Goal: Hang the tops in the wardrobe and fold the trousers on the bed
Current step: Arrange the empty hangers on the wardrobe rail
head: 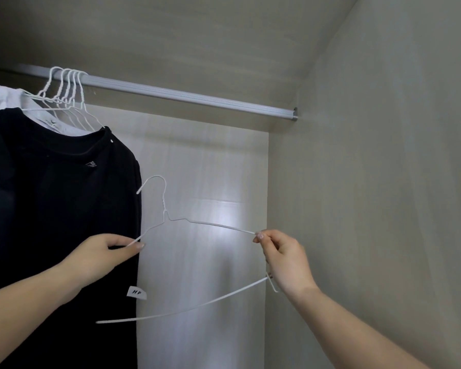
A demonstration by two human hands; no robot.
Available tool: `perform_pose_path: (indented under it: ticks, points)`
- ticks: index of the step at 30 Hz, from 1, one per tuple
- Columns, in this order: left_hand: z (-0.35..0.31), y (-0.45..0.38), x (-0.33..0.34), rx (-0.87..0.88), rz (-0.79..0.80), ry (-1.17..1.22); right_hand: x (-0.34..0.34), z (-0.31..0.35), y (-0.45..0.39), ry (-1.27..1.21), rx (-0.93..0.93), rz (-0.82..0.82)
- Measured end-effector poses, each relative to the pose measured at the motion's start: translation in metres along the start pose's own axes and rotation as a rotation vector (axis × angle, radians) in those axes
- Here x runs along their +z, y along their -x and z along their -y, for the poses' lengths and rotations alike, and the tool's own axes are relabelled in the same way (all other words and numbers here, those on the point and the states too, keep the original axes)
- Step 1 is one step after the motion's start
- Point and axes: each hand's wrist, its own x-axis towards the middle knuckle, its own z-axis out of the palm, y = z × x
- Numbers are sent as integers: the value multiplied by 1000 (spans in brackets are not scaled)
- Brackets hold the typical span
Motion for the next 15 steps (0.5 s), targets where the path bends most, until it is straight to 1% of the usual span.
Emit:
perform_pose_path:
  ticks: [4,7,10,13,15]
  points:
    - [-15,-6,4,12,-79,32,10,0,18,-36,15,16]
    - [-21,-13,2,-14,-129,-94,15,1,29,-69,-5,31]
    - [-22,-16,-2,-30,-153,-229,16,4,34,-15,-68,45]
    - [-25,-13,0,-99,-81,-169,14,3,33,107,-151,53]
    - [-27,-10,2,-139,-1,-92,12,2,32,125,-181,29]
